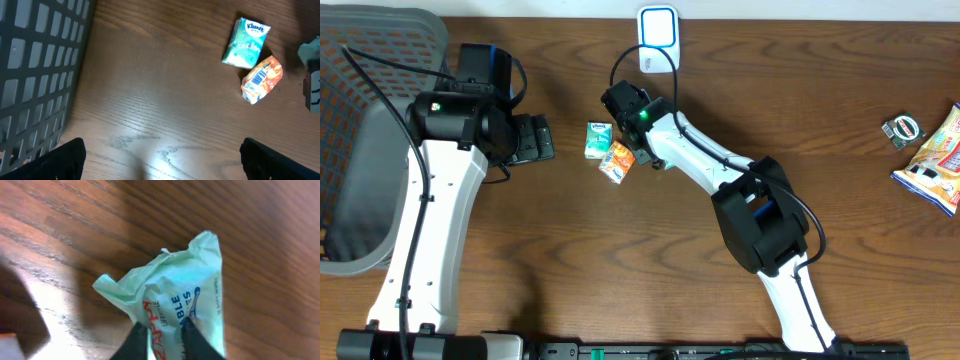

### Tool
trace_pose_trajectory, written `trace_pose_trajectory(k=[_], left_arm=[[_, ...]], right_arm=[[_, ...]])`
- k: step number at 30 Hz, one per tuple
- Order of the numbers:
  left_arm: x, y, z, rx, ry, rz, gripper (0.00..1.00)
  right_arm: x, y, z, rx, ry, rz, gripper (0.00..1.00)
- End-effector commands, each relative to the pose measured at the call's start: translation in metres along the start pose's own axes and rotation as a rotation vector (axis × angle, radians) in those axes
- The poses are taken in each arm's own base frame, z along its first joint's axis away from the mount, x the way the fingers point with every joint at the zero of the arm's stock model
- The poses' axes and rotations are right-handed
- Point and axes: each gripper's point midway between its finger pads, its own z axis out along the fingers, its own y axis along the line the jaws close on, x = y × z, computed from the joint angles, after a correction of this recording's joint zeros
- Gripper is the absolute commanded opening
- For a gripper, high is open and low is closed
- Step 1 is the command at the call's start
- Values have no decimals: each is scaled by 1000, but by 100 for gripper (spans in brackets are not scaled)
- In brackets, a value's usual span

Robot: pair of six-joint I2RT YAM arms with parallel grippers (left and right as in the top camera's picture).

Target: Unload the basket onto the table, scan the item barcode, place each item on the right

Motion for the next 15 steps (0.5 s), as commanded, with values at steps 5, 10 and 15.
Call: trace_pose_trajectory(k=[5, 10, 15], left_arm=[[0, 4, 1, -13, 4, 10, 98], [0, 4, 1, -13, 4, 10, 98], [0, 4, 1, -13, 4, 10, 98]], right_arm=[[10, 4, 7, -45, 47, 5, 1], [-3, 8, -33, -267, 24, 65, 1], [-17, 9, -85, -719, 2, 182, 1]])
